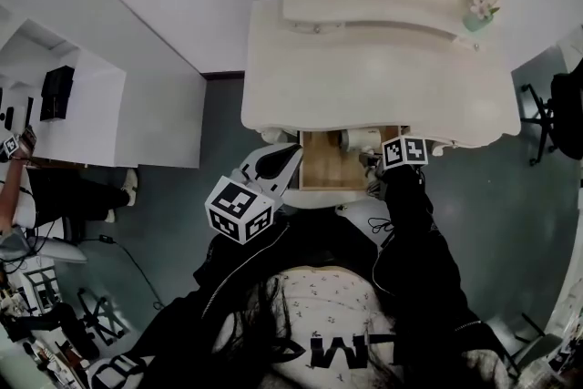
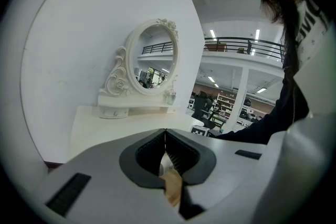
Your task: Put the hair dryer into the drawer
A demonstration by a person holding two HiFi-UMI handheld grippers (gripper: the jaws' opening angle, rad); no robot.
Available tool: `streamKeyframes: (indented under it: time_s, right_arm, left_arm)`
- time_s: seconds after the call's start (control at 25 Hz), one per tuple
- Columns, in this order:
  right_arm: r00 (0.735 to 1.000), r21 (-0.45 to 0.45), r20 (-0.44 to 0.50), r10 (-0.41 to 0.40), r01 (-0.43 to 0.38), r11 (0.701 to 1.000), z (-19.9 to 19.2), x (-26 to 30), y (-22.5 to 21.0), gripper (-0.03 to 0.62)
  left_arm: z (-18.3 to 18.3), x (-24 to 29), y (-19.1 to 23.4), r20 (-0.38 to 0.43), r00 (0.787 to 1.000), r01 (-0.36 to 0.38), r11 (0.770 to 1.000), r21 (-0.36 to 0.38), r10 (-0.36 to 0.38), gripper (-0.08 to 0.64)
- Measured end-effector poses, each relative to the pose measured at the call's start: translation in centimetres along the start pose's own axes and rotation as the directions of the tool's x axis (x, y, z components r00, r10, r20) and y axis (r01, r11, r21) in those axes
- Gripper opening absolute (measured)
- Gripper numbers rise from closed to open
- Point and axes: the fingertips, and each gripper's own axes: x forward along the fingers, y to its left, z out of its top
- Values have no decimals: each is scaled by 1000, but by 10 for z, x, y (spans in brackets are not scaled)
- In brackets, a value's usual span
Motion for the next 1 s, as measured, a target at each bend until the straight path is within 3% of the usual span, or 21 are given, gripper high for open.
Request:
streamKeyframes:
  time_s: [0.4,0.72,1.0]
  right_arm:
    - [999,-37,-34,0,-1,999,14,40,-9,198]
    - [998,-138,54,-13,20,990,26,58,-9,196]
    - [992,-160,122,-25,45,986,31,67,-12,195]
  left_arm:
    - [-1,-5,16,-6,998,-66,998,-18,66,0]
    - [-6,-13,23,-17,996,-93,995,-29,93,0]
    - [-10,-24,25,-27,993,-115,993,-25,114,0]
